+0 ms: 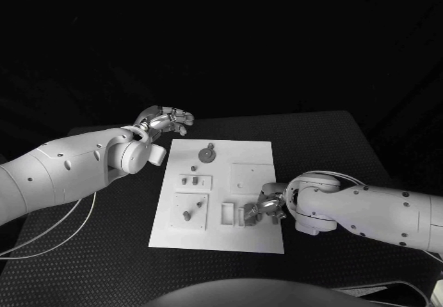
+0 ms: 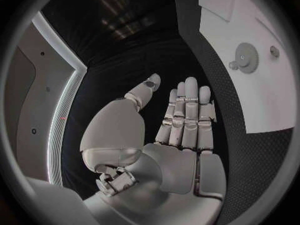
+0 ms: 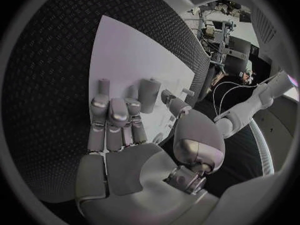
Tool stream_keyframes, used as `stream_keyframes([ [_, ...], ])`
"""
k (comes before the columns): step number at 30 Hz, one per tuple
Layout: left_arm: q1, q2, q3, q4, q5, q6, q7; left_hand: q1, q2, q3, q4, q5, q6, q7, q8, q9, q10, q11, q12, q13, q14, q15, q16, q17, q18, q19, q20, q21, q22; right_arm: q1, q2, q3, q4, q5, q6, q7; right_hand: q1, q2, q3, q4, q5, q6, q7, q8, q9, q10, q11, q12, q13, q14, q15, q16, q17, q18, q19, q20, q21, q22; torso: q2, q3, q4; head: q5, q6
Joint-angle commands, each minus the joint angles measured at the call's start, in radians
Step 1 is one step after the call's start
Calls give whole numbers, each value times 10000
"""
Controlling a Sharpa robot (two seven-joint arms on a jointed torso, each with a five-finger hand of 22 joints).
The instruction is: Assemble the parts on the task board
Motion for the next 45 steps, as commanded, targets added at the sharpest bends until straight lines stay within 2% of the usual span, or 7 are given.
stream_keyframes([
  [1,5,28,6,24,53,157,34,-78,-24,8,51,-3,-72,-9,41,-16,-8,47,48,-14,-55,13,-47,17,66,21,-2,-58,12,-24,131,-14,-210,-106,-13,-8,-41,81,22,34,-52,-40,57,-54,-32,61,-11,5,16,31,-18,41,18,316,5,-58,45,-17,6,-1,13,6,-3],
  [6,6,13,6,22,53,151,19,-91,-18,6,65,-2,-76,-7,42,-17,-13,49,49,-16,-57,15,-50,21,65,18,0,-62,15,-27,276,-16,-419,-149,-131,-49,61,561,139,-80,-55,-21,51,-59,-20,78,-17,-3,44,38,-23,56,23,316,-7,-75,76,-18,12,5,-2,12,-12],
  [11,6,15,5,16,53,157,11,-92,-18,6,66,-2,-76,-7,42,-17,-13,49,49,-16,-57,16,-51,21,65,18,0,-63,15,-26,316,-16,-449,-136,-170,-20,64,591,136,-139,-55,-17,52,-62,-19,81,-17,-6,51,37,-22,58,24,316,-16,-74,84,-17,15,1,2,23,-17],
  [24,7,-3,5,22,53,154,-18,-81,-20,12,62,1,-79,-8,43,-18,-17,50,50,-17,-60,16,-54,25,68,15,-1,-66,18,-25,248,-16,-380,143,-399,63,1379,1304,988,-1406,-56,234,-14,18,28,198,-77,-18,116,81,-56,88,26,316,-27,-86,181,-19,7,8,-28,39,-11],
  [31,7,-15,4,10,53,152,-21,-75,-23,14,60,1,-80,-8,43,-19,-20,50,50,-18,-62,16,-56,26,69,13,-2,-68,20,4,31,-11,-140,843,-665,68,1003,1141,961,-1287,-41,396,-44,41,17,319,-102,-62,115,176,-58,141,65,316,22,23,205,-62,12,9,-23,27,-12],
  [38,7,-32,3,2,48,150,-28,-68,-27,16,57,2,-81,-8,45,-19,-22,50,51,-18,-63,16,-57,29,70,11,-1,-70,23,308,-228,-8,136,1628,-834,36,928,1113,1034,-1290,-37,495,-75,43,-1,419,-133,-86,123,255,-83,176,87,316,75,47,232,-90,11,6,-31,30,8],
  [45,9,-15,3,5,46,156,-36,-64,-33,18,56,2,-82,-8,46,-20,-23,51,52,-19,-65,17,-60,32,70,8,0,-73,26,461,4,-8,107,2127,-570,-35,695,1041,1016,-1203,-57,509,-77,-2,-35,450,-136,-150,136,240,-95,127,28,316,91,68,235,-132,16,12,-34,61,21],
])
